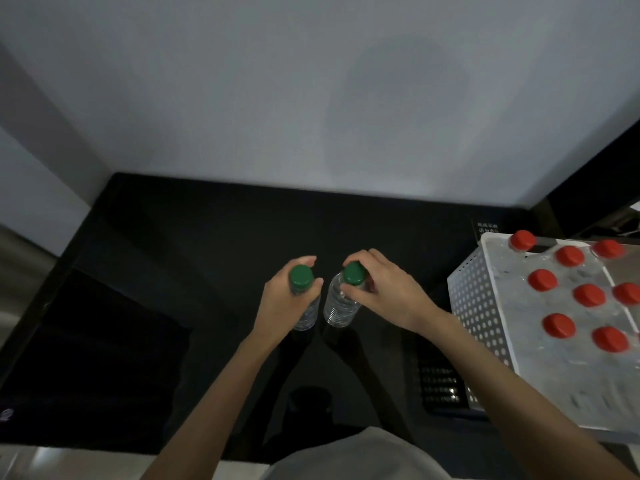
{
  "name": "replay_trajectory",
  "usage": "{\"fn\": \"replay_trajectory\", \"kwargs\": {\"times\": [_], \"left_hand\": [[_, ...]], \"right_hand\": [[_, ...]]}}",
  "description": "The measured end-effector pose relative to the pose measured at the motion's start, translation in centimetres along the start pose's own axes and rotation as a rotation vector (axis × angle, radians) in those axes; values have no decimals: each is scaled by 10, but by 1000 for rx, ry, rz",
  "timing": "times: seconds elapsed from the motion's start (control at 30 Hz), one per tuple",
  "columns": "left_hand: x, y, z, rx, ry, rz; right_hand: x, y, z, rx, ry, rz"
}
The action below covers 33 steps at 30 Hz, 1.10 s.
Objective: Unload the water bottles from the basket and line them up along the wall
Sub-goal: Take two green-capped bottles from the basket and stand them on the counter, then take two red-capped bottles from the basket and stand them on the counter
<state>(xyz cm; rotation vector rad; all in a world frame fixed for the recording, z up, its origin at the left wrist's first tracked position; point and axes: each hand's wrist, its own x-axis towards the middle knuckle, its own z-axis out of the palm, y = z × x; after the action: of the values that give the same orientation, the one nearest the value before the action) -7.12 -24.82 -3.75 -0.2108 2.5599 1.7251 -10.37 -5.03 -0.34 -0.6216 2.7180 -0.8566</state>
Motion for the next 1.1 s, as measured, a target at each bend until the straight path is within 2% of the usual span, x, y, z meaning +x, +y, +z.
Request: {"fn": "replay_trajectory", "kwargs": {"times": [0.2, 0.33, 0.5, 0.67, 0.8, 0.97, 1.1], "left_hand": [[-23, 40, -7, 163, 117, 249], [-36, 84, 7, 235, 60, 384], [-39, 120, 57, 190, -3, 490], [-44, 135, 130, 130, -134, 490], [-49, 134, 197, 186, -283, 445], [-52, 122, 254, 417, -377, 474], [-52, 111, 276, 417, -381, 385]], "right_hand": [[-32, -2, -37, -28, 110, 13], [-66, 7, -65, 2, 279, 23], [-116, 43, -96, 12, 441, 102], [-166, 95, -116, 7, 570, 198], [-199, 139, -118, 12, 634, 316], [-216, 168, -102, 132, 628, 374], [-217, 178, -86, 226, 580, 356]]}}
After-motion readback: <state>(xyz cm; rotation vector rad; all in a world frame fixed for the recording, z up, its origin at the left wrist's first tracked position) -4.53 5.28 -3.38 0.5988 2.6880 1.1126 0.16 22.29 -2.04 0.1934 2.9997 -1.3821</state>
